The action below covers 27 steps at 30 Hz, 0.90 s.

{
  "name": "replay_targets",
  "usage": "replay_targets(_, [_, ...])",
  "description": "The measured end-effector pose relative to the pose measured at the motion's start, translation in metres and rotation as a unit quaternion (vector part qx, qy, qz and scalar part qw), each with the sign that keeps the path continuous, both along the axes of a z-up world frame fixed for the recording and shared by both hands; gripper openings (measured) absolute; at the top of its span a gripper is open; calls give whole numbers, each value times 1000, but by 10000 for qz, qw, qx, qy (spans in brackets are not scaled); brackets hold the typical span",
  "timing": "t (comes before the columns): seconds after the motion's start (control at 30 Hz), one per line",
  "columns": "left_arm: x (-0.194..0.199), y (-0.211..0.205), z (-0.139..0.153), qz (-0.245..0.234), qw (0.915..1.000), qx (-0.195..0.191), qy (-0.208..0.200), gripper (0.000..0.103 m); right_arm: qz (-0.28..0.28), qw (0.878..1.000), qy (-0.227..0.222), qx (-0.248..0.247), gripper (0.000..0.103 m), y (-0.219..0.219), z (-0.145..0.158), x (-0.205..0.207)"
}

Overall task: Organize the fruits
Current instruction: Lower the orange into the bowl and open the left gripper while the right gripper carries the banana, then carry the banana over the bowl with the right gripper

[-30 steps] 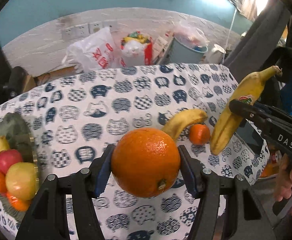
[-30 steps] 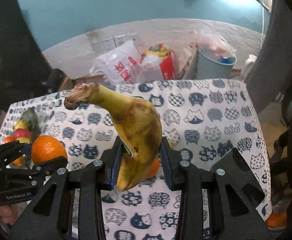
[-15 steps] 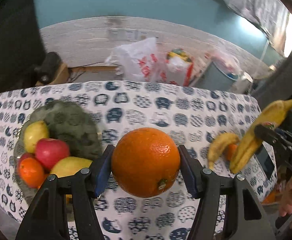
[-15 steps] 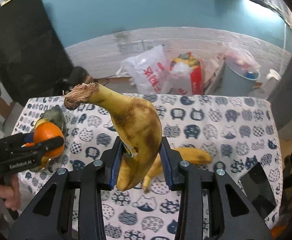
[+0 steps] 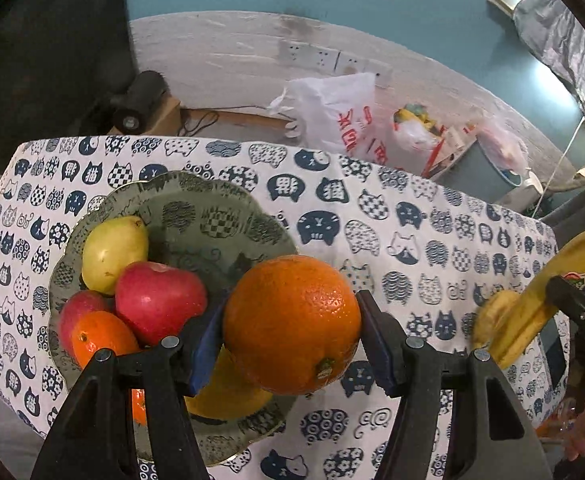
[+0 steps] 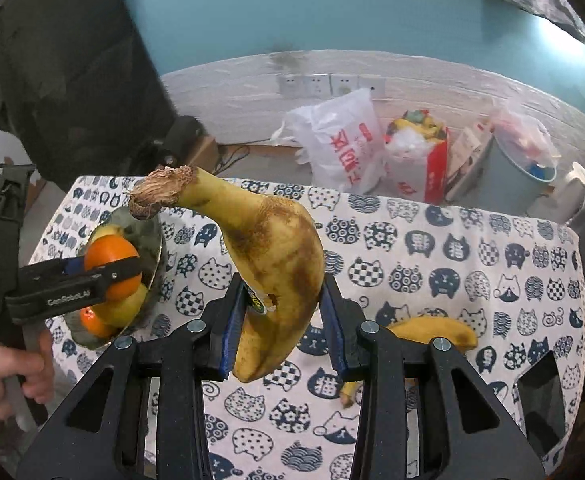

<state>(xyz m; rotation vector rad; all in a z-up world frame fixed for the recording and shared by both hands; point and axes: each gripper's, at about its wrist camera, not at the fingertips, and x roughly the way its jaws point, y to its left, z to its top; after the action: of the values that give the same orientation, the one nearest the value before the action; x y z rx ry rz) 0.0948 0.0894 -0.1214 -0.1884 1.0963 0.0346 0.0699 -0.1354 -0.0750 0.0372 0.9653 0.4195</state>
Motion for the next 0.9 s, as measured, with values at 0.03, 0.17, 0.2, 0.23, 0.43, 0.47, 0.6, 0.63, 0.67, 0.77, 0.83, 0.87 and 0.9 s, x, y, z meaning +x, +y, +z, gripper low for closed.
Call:
replay_targets(0.03, [1, 1, -2, 11, 10000, 12, 32, 64, 8, 10000, 7, -5, 35, 2, 0, 0])
replay_targets(0.17, [4, 2, -5, -17, 10000, 18, 40, 64, 72, 10000, 54, -17, 35, 8, -3, 2])
replay_targets(0.2, [4, 2, -5, -22, 10000, 30, 48, 64, 85, 9999, 61, -17, 35, 9, -4, 3])
replay_targets(0.23, [5, 2, -6, -22, 10000, 27, 62, 65, 93, 9999, 68, -13, 35, 10, -4, 3])
replay_targets(0.43, [7, 3, -8, 140, 9995, 201, 184, 72, 120, 9999, 115, 21, 35, 15, -5, 6])
replay_targets(0.47, [7, 4, -9, 173, 9993, 238, 211, 75, 127, 9998, 123, 26, 35, 16, -6, 7])
replay_targets(0.6, [5, 13, -14, 297, 9991, 73, 308, 75, 146, 9998, 138, 23, 35, 18, -6, 7])
replay_targets(0.63, [5, 15, -15, 317, 9990, 46, 323, 75, 153, 9998, 139, 21, 35, 19, -6, 8])
replay_targets(0.67, [4, 17, -15, 337, 9989, 35, 332, 75, 159, 9998, 140, 20, 35, 19, -6, 8])
replay_targets(0.77, [1, 20, -13, 359, 9989, 32, 302, 75, 180, 9997, 142, 23, 35, 22, -5, 8])
replay_targets(0.83, [-2, 23, -11, 371, 9989, 25, 275, 75, 213, 9997, 139, 24, 35, 26, -4, 8])
replay_targets(0.87, [-3, 25, -10, 376, 9989, 12, 268, 75, 238, 9996, 134, 23, 35, 29, -4, 8])
replay_targets(0.9, [-6, 27, -8, 388, 9989, -8, 258, 75, 275, 9995, 129, 18, 35, 33, -3, 7])
